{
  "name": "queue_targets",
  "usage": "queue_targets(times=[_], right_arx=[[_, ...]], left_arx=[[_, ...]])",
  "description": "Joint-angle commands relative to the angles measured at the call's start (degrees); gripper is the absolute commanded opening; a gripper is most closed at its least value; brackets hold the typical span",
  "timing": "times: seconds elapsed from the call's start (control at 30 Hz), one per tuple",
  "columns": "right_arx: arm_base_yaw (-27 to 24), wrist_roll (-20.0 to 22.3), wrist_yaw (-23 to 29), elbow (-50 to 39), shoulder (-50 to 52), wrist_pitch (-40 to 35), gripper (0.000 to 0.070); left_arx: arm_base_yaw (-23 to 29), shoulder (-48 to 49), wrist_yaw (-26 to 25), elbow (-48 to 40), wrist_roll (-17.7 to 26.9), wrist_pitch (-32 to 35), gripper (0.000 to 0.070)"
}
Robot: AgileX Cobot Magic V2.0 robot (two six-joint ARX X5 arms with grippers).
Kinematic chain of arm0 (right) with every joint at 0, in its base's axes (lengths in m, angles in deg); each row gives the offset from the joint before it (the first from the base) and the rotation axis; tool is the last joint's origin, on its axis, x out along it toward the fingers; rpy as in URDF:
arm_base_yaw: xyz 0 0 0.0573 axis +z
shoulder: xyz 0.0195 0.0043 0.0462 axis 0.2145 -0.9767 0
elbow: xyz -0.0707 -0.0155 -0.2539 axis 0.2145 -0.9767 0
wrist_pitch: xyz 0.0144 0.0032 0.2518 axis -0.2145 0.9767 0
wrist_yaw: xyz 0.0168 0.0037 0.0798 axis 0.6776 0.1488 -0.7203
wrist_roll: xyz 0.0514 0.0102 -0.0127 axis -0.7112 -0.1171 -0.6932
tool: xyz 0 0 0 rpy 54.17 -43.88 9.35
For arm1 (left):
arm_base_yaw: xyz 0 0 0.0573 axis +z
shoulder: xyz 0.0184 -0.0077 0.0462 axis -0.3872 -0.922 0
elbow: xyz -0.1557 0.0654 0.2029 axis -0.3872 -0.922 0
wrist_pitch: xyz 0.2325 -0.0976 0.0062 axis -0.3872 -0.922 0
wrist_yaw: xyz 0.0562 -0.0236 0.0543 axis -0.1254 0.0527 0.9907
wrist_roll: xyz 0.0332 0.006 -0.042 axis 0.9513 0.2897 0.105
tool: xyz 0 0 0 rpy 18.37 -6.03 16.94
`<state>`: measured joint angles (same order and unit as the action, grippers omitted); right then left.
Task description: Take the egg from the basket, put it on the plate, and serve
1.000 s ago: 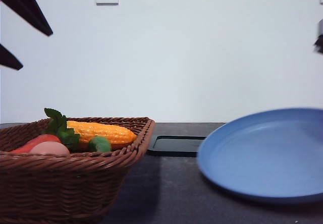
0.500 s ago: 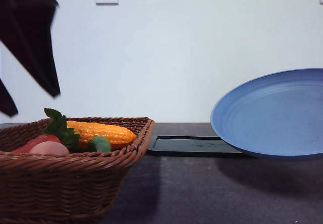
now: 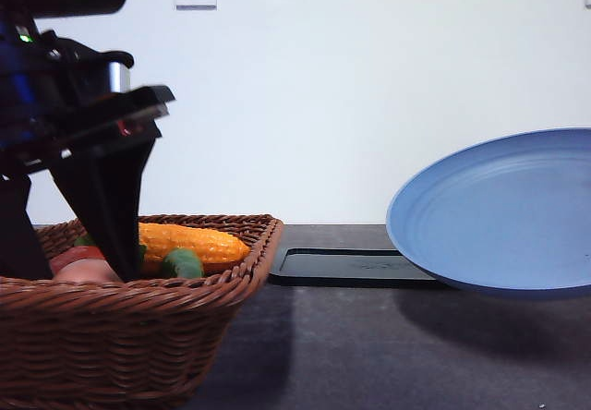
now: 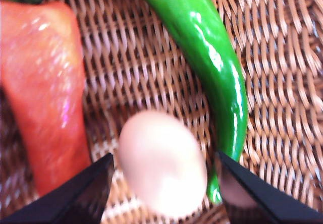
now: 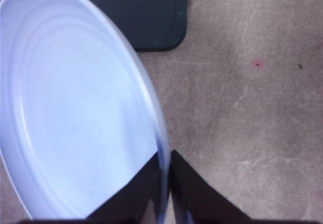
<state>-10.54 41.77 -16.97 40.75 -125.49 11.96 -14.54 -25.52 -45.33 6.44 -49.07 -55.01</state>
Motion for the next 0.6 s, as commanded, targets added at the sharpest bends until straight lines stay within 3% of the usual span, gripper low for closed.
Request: queue_targets(times=[0.0, 0.3, 0.57], right_arx=[[0.0, 0.03, -0.34, 0.63, -0.11, -0.59, 0.0], [0.0, 0.03, -0.33, 0.63, -0.13, -0.61, 0.0], [0.0, -0.18, -0.37, 0.63, -0.13, -1.43, 0.0]], left_arx=[[-0.55, -1.5, 0.37, 0.98, -0.5, 0.64, 0.041], [-0.55, -2.76, 0.36, 0.98, -0.33, 1.27, 0.0396], [-0.55, -2.78, 0.33, 0.98, 1.85, 0.84, 0.0234]])
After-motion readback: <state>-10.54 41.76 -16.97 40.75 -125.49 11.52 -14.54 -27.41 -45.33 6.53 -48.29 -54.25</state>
